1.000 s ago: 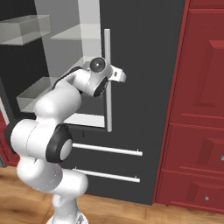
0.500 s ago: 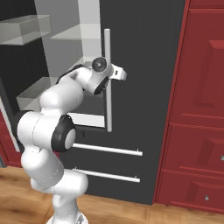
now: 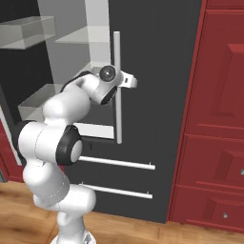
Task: Take the lemon wedge from the fridge and place it on the plate with fish on the dining counter.
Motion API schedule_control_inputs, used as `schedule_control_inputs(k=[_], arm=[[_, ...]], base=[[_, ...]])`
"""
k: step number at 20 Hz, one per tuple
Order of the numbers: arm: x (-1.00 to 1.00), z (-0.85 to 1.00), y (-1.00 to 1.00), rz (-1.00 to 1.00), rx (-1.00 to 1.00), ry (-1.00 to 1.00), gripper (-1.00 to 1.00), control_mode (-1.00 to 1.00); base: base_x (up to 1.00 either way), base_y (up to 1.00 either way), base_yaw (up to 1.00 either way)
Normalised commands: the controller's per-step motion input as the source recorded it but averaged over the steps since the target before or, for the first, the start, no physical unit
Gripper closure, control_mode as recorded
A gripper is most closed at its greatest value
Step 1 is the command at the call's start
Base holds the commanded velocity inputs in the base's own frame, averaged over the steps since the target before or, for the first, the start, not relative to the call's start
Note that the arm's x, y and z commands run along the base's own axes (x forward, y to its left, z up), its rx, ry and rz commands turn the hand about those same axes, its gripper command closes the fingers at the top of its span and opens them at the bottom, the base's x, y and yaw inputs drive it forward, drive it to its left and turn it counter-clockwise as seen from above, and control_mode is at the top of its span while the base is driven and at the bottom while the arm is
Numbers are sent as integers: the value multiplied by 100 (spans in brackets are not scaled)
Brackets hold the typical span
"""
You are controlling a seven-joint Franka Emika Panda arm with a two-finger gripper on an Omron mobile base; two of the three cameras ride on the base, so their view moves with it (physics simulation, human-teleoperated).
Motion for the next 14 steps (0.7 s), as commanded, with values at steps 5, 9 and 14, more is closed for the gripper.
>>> schedule_control_inputs(k=[5, 9, 14], arm=[[-52, 0, -43, -8, 1, -2, 100, -100], [-100, 12, -100, -17, 9, -12, 100, -100], [-100, 36, -100, -22, 11, -9, 100, -100]], base=[[0, 0, 0], [0, 0, 0], [0, 0, 0]])
